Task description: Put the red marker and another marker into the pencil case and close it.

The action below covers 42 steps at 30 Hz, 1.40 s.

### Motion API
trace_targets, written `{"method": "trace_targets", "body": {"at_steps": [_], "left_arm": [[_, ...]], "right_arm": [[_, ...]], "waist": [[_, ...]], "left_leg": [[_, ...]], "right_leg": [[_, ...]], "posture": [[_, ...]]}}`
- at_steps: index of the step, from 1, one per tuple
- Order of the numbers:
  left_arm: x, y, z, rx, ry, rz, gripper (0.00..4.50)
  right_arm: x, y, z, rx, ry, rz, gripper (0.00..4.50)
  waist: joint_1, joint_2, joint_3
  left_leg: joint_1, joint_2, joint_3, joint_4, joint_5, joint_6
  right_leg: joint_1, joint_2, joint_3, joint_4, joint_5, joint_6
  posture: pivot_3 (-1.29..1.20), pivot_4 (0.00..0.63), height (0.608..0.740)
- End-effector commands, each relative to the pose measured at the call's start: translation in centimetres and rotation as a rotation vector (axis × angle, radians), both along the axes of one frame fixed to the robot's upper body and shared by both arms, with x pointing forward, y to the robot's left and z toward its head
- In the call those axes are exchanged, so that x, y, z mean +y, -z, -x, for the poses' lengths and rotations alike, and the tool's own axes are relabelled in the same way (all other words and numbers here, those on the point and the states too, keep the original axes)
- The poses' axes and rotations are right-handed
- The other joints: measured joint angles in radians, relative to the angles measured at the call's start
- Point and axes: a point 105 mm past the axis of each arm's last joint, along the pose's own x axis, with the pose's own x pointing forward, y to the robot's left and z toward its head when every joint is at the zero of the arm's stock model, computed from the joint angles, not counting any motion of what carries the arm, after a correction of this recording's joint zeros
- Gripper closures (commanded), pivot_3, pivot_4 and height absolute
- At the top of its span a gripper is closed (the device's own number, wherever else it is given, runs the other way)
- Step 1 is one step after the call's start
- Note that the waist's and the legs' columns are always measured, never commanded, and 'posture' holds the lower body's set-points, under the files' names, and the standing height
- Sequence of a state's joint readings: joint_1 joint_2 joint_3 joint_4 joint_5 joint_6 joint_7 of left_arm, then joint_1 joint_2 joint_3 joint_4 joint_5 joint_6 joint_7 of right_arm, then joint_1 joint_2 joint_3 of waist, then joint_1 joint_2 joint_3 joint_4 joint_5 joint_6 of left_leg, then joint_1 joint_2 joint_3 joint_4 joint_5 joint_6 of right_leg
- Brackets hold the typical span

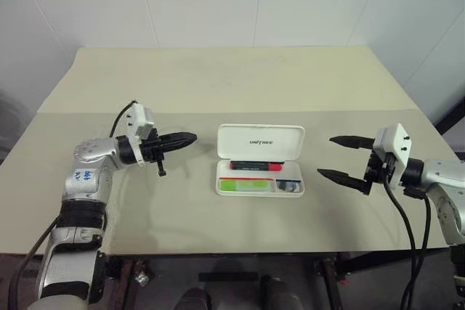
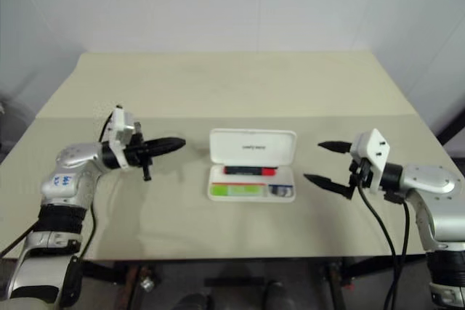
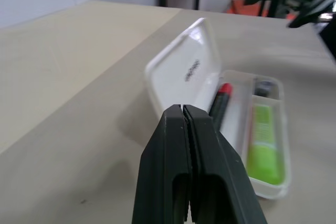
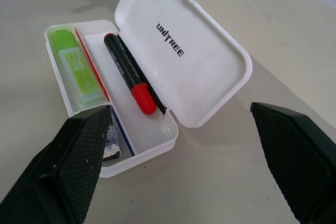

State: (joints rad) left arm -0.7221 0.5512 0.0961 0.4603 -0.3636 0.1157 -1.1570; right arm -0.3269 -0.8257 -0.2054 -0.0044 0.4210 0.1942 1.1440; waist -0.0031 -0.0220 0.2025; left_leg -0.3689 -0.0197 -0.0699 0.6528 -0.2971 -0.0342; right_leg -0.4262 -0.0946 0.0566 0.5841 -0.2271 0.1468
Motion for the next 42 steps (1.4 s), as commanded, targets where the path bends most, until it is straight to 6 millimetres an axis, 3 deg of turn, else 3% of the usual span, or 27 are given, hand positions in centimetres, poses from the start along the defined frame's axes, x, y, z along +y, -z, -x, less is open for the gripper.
{"method": "trace_targets", "body": {"at_steps": [1, 8, 17, 24, 36, 38, 42], "left_arm": [[-0.3, -1.2, -1.4, -0.063, -0.054, -0.009, 4.47], [-2.2, -0.7, -4.2, -0.057, -0.123, -0.014, 4.47], [-4.8, -0.3, -5.1, -0.053, -0.081, 0.002, 4.47], [-5.8, -0.8, -3.4, -0.122, 0.06, 0.002, 4.47], [-6.5, 2.4, 1.2, -0.123, 0.321, -0.165, 4.47], [-7.0, 3.8, 2.0, -0.125, 0.357, -0.265, 4.47], [-8.0, 4.5, 1.8, -0.117, 0.318, -0.301, 4.47]], "right_arm": [[-0.6, -1.4, 0.5, -0.051, 0.007, 0.019, 0.0], [-0.6, -1.3, 0.7, -0.052, 0.018, 0.019, 0.0], [0.3, -1.1, 0.6, -0.057, 0.008, 0.008, 0.0], [0.2, -0.9, 0.8, -0.05, 0.009, 0.009, 0.0], [-0.1, -0.8, 1.1, -0.033, 0.014, 0.011, 0.0], [-0.3, -0.7, 1.2, -0.027, 0.019, 0.014, 0.0], [-0.3, -0.6, 1.3, -0.023, 0.025, 0.012, 0.0]], "waist": [[0.0, 0.0, 0.0], [0.002, 0.0, 0.0], [0.002, 0.0, 0.0], [0.001, 0.0, 0.0], [0.001, 0.0, 0.0], [0.0, 0.0, 0.0], [0.002, 0.0, 0.0]], "left_leg": [[0.0, 0.0, 0.0, 0.0, 0.0, 0.0], [-0.001, 0.0, 0.0, 0.0, 0.0, 0.0], [-0.002, 0.0, 0.001, 0.0, 0.0, 0.0], [-0.002, 0.0, 0.001, -0.001, 0.0, 0.0], [-0.001, 0.0, 0.001, 0.0, 0.0, 0.0], [-0.001, 0.0, 0.001, 0.001, 0.0, 0.0], [-0.001, 0.0, 0.001, 0.001, 0.0, 0.0]], "right_leg": [[0.0, 0.0, 0.0, 0.0, 0.0, 0.0], [0.0, 0.0, 0.0, 0.0, 0.001, 0.001], [0.0, 0.0, 0.0, -0.001, 0.001, 0.002], [0.0, 0.0, 0.0, 0.0, 0.001, 0.002], [0.0, 0.0, 0.001, 0.0, 0.001, 0.002], [0.0, 0.0, 0.001, 0.0, 0.001, 0.002], [0.0, 0.0, 0.001, -0.001, 0.001, 0.001]], "posture": [[0.0, 0.15, 0.74], [0.0, 0.15, 0.74], [0.0, 0.15, 0.74], [0.0, 0.15, 0.74], [0.0, 0.15, 0.74], [0.0, 0.15, 0.74], [0.0, 0.15, 0.74]]}}
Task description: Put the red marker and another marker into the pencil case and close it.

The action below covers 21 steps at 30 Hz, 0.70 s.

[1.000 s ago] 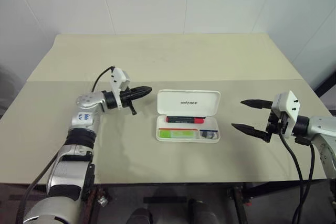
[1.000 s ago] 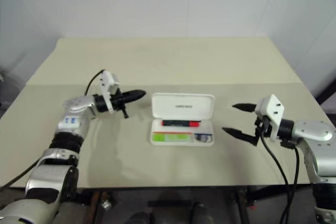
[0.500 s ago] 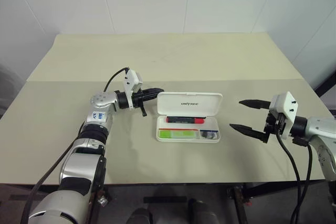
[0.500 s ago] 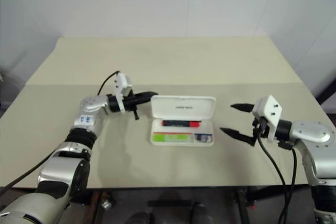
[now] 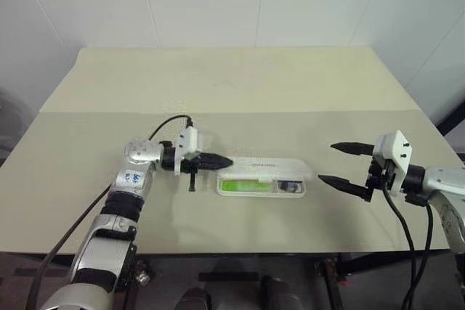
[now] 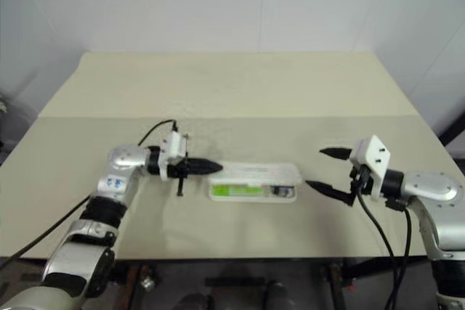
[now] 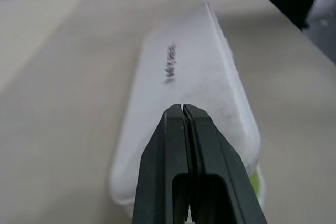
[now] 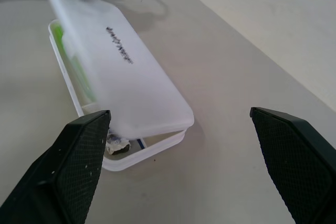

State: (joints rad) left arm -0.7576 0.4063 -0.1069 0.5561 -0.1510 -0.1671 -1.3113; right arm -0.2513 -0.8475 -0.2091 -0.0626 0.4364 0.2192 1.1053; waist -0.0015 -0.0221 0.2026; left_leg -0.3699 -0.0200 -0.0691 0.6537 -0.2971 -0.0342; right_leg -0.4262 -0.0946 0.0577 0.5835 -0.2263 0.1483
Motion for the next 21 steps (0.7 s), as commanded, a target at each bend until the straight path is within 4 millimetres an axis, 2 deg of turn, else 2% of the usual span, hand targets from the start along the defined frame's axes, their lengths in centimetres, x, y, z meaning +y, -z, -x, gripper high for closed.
{"method": "trace_targets", "body": {"at_steps": [1, 6, 12, 21], "left_arm": [[-1.1, -0.3, 0.1, -0.029, -0.015, -0.027, 4.47], [-2.0, 0.7, 0.4, -0.012, -0.028, -0.103, 4.47], [-2.9, 0.9, 0.7, -0.005, -0.038, -0.156, 4.47], [-2.6, 1.7, 0.8, 0.005, -0.084, -0.206, 4.47]], "right_arm": [[-0.1, -1.6, 0.5, -0.059, -0.003, -0.001, 0.0], [0.1, -1.4, 0.7, -0.06, 0.004, -0.01, 0.0], [0.3, -1.2, 0.9, -0.06, 0.014, -0.019, 0.0], [0.4, -1.2, 1.0, -0.068, 0.027, -0.03, 0.0]], "waist": [[0.0, 0.0, 0.0], [0.0, 0.0, 0.0], [-0.001, 0.0, 0.0], [-0.002, 0.0, 0.0]], "left_leg": [[0.0, 0.0, 0.0, 0.0, 0.0, 0.0], [0.0, 0.0, 0.0, 0.001, 0.0, 0.0], [0.001, 0.0, 0.0, 0.002, 0.0, 0.0], [0.001, 0.0, 0.0, 0.002, 0.0, 0.0]], "right_leg": [[0.0, 0.0, 0.0, 0.0, 0.0, 0.0], [0.0, 0.0, 0.0, 0.001, 0.0, 0.0], [0.0, 0.0, 0.0, 0.001, 0.0, 0.0], [0.0, 0.0, 0.001, 0.002, 0.0, 0.0]], "posture": [[0.0, 0.15, 0.74], [0.0, 0.15, 0.74], [0.0, 0.15, 0.74], [0.0, 0.15, 0.74]]}}
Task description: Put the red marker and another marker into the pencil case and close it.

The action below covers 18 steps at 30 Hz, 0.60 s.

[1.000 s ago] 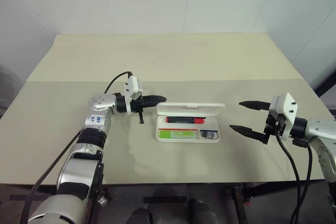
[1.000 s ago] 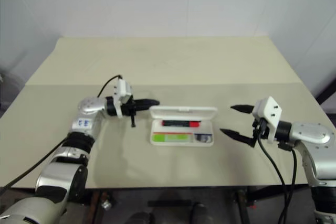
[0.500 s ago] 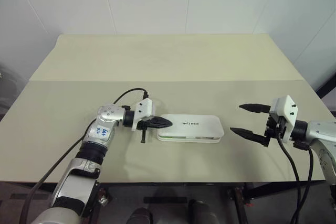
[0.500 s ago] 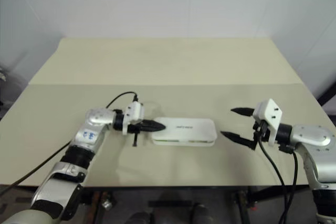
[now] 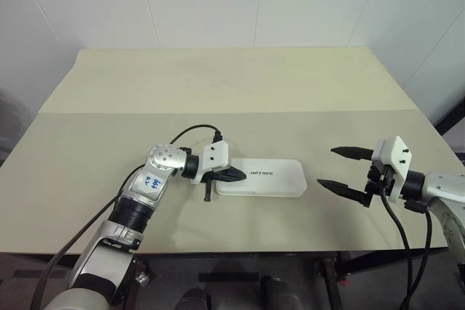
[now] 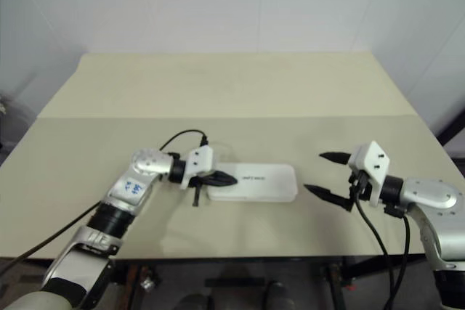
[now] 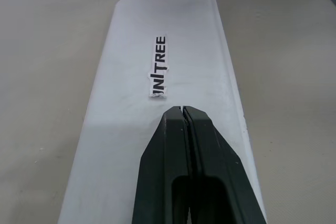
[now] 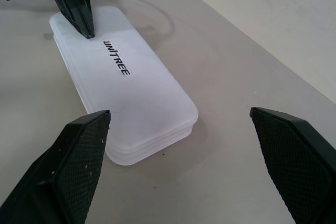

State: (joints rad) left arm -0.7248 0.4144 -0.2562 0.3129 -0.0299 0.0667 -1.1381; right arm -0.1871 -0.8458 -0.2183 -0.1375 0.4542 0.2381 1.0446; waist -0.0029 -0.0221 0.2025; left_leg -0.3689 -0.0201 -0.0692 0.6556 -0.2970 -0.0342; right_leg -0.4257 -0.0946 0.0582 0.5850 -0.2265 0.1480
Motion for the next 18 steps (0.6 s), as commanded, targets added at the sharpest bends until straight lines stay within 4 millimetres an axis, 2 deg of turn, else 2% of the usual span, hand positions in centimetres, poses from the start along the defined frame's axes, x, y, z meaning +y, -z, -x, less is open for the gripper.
{"method": "trace_targets", "body": {"at_steps": [1, 7, 13, 16, 18], "left_arm": [[0.2, 0.7, 0.4, 0.014, -0.015, -0.036, 4.47], [0.9, 1.7, -0.1, 0.043, -0.099, -0.068, 4.47], [0.7, 1.4, -0.3, 0.062, -0.134, -0.025, 4.47], [0.3, -0.3, 0.1, 0.081, -0.115, 0.098, 4.47], [0.1, -2.3, 0.2, 0.097, -0.108, 0.232, 4.47]], "right_arm": [[0.0, -1.6, 0.3, -0.068, 0.0, -0.021, 0.0], [0.3, -1.7, 0.1, -0.07, -0.007, -0.028, 0.0], [0.7, -1.7, 0.0, -0.069, -0.017, -0.035, 0.0], [0.8, -1.7, -0.1, -0.066, -0.021, -0.037, 0.0], [0.7, -1.7, -0.1, -0.063, -0.024, -0.038, 0.0]], "waist": [[0.0, 0.0, 0.0], [-0.001, 0.0, 0.0], [-0.001, 0.0, 0.0], [-0.001, 0.0, 0.0], [-0.002, 0.0, 0.0]], "left_leg": [[0.0, 0.0, 0.0, 0.0, 0.0, 0.0], [0.0, 0.0, 0.0, 0.0, 0.0, 0.0], [0.003, 0.0, 0.0, 0.001, 0.0, 0.0], [0.004, 0.0, 0.0, 0.002, 0.0, 0.0], [0.003, 0.0, 0.0, 0.002, 0.0, 0.0]], "right_leg": [[0.0, 0.0, 0.0, 0.0, 0.0, 0.0], [0.0, 0.0, 0.0, 0.0, 0.0, 0.0], [0.003, 0.0, 0.0, 0.0, 0.0, 0.0], [0.004, 0.0, 0.0, 0.0, 0.0, 0.0], [0.004, 0.0, 0.0, 0.0, 0.0, -0.001]], "posture": [[0.0, 0.15, 0.74], [0.0, 0.15, 0.74], [0.0, 0.15, 0.74], [0.0, 0.15, 0.74], [0.0, 0.15, 0.74]]}}
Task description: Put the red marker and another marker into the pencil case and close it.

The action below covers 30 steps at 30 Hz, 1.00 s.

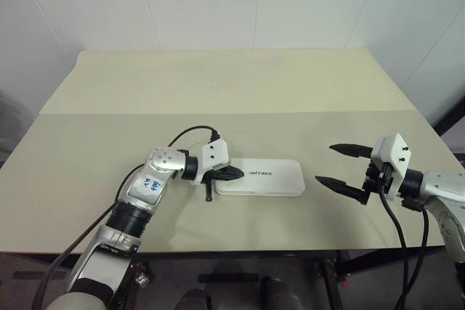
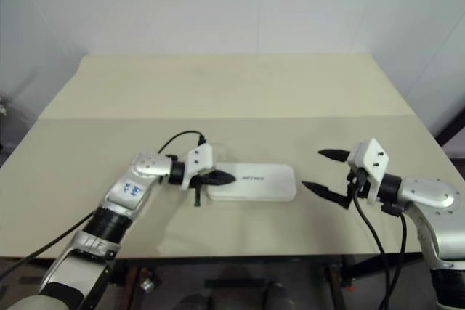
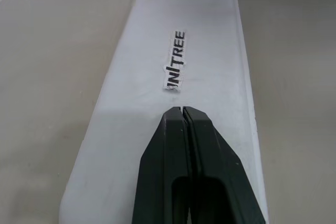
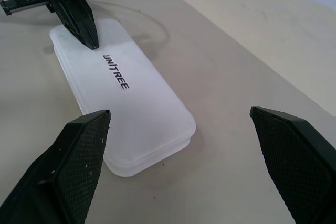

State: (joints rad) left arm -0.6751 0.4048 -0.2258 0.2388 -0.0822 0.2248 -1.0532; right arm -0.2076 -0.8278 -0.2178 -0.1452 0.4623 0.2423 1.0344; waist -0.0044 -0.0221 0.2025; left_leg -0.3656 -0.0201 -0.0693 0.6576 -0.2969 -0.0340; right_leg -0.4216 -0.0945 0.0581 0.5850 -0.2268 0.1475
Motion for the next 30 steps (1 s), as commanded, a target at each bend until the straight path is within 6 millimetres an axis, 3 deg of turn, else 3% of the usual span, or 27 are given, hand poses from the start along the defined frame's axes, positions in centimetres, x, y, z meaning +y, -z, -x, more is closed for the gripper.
{"method": "trace_targets", "body": {"at_steps": [1, 4, 9, 12, 15, 19, 26, 30], "left_arm": [[-0.1, -3.5, 0.5, -0.006, 0.013, 0.2, 4.47], [1.2, -5.6, 1.2, -0.003, 0.035, 0.307, 4.47], [5.1, -7.4, 3.3, -0.012, 0.116, 0.386, 4.47], [7.3, -7.7, 2.9, -0.03, 0.046, 0.363, 4.47], [9.4, -8.0, 2.3, -0.073, -0.022, 0.331, 3.89], [12.1, -8.2, 1.7, -0.071, -0.093, 0.299, 2.53], [13.0, -7.9, 2.0, -0.08, -0.122, 0.296, 0.17], [12.8, -7.6, 1.8, -0.108, -0.132, 0.288, 0.02]], "right_arm": [[0.3, -1.1, 0.1, -0.037, -0.019, -0.012, 0.0], [0.2, -1.1, 0.0, -0.035, -0.023, -0.009, 0.0], [0.1, -1.3, -0.4, -0.038, -0.029, -0.004, 0.0], [0.0, -1.4, -0.6, -0.039, -0.031, -0.002, 0.0], [-0.3, -1.7, -1.0, -0.044, -0.032, 0.011, 0.0], [-1.1, -2.7, -1.8, -0.063, -0.029, 0.033, 0.0], [-1.1, -3.1, -2.2, -0.07, -0.046, 0.05, 0.0], [-1.3, -3.1, -2.3, -0.074, -0.043, 0.051, 0.0]], "waist": [[0.0, 0.0, 0.0], [0.0, 0.0, 0.0], [-0.007, 0.0, 0.0], [-0.007, 0.0, 0.0], [-0.004, 0.0, 0.0], [-0.004, 0.0, 0.0], [-0.002, 0.0, 0.0], [-0.002, 0.0, 0.0]], "left_leg": [[0.0, 0.0, 0.0, 0.0, 0.0, 0.0], [-0.003, 0.0, -0.001, 0.0, 0.0, 0.0], [-0.002, 0.0, 0.0, -0.002, 0.0, 0.0], [-0.003, 0.0, 0.0, -0.003, 0.0, 0.0], [-0.003, 0.0, 0.0, -0.003, 0.0, 0.0], [-0.002, 0.0, 0.0, -0.003, 0.0, 0.0], [-0.003, 0.001, 0.0, -0.006, 0.0, 0.0], [-0.004, 0.001, 0.0, -0.007, 0.0, 0.0]], "right_leg": [[0.0, 0.0, 0.0, 0.0, 0.0, 0.0], [-0.002, 0.0, 0.0, 0.0, 0.0, 0.0], [-0.003, 0.0, 0.0, 0.0, 0.0, 0.0], [-0.004, 0.0, -0.001, 0.0, -0.001, -0.001], [-0.004, 0.0, -0.001, 0.0, -0.001, -0.001], [-0.004, 0.0, -0.001, 0.0, -0.001, -0.001], [-0.005, 0.0, -0.001, 0.0, -0.001, -0.001], [-0.005, 0.0, -0.001, 0.0, -0.001, -0.001]], "posture": [[0.0, 0.15, 0.74], [0.0, 0.15, 0.74], [0.0, 0.15, 0.74], [0.0, 0.15, 0.74], [0.0, 0.15, 0.74], [0.0, 0.15, 0.74], [0.0, 0.15, 0.74], [0.0, 0.15, 0.74]]}}
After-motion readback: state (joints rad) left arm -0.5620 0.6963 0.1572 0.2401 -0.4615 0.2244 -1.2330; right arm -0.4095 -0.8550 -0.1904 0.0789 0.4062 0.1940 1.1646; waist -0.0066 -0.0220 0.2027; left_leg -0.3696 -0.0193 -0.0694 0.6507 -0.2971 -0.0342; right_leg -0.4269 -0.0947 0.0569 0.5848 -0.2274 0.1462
